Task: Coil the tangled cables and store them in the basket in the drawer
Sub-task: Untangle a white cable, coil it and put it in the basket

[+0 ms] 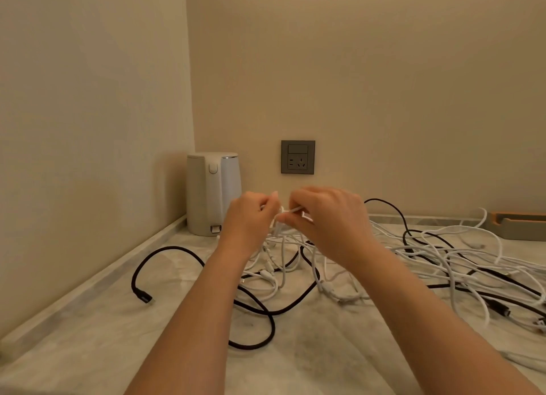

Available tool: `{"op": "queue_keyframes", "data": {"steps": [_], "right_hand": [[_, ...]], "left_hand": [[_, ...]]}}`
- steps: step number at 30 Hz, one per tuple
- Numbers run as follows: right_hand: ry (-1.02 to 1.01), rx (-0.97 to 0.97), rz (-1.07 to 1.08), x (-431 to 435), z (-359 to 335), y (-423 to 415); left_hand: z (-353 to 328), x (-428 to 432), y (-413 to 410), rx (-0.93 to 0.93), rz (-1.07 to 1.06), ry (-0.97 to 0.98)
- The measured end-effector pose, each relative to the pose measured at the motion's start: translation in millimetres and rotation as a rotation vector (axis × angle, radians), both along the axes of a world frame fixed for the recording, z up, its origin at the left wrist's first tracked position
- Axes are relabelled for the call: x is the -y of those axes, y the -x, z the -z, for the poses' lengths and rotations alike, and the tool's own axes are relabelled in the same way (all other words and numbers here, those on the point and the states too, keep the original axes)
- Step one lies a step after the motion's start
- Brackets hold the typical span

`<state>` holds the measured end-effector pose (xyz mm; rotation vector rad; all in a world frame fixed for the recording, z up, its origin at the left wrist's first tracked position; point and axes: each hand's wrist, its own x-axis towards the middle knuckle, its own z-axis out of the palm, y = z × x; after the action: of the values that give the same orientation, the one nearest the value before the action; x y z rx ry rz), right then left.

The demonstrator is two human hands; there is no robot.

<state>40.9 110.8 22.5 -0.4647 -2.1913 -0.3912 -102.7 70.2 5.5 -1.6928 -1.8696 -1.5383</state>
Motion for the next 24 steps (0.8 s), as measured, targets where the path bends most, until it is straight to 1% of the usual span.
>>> {"op": "queue_keyframes", "data": {"steps": [2, 3, 5, 7, 9, 12, 14, 16, 18, 19, 20, 22, 24], "right_hand": [[0.137, -0.013, 0.008, -6.1, -2.8, -4.9], [0.263, -0.024, -0.045, -9.1, -3.2, -5.8], [0.566, -0.073, -0.285, -13.1, -2.6, -8.0], [0.786, -0.108, -0.494, -14.6, -2.3, -10.3], [0.915, -0.141, -0.583, -18.5, -2.2, -11.8], [1.073, -0.241, -0.664, -20.2, 0.1, -8.3], [1.115, -0.287, -0.668, -18.2, 5.0, -1.4], [1.135, -0.296, -0.695, -13.5, 8.7, 4.4], [1.186, -0.249, -0.763, -7.4, 8.6, 7.8], [1.190, -0.216, -0.773, -5.3, 7.8, 8.4], [1.148, -0.197, -0.748, -4.1, 7.9, 9.8], [0.960, -0.217, -0.623, -2.7, 9.4, 13.2], [0.785, -0.258, -0.479, -7.1, 14.0, 17.1]], "left_hand": [[0.5, -2.4, -0.6, 0.014, 0.141, 0.052], [0.7, -2.6, -0.8, 0.046, 0.213, 0.054], [1.1, -2.1, -1.7, 0.097, 0.333, 0.037], [0.9, -0.8, -6.2, 0.119, 0.402, 0.027], [-0.4, -1.2, -12.1, 0.190, 0.465, 0.017], [-2.7, -0.6, -19.5, 0.427, 0.577, 0.043], [-2.1, 1.3, -23.2, 0.624, 0.673, 0.075], [-0.8, 1.9, -24.5, 0.863, 0.758, 0.071], [-1.0, 1.5, -22.2, 1.108, 0.810, 0.054], [-1.6, 1.6, -21.2, 1.193, 0.822, 0.062], [-1.7, 2.3, -20.9, 1.251, 0.829, 0.087], [-1.6, 3.7, -21.9, 1.330, 0.855, 0.157], [-1.8, 3.9, -24.7, 1.349, 0.838, 0.210]]}}
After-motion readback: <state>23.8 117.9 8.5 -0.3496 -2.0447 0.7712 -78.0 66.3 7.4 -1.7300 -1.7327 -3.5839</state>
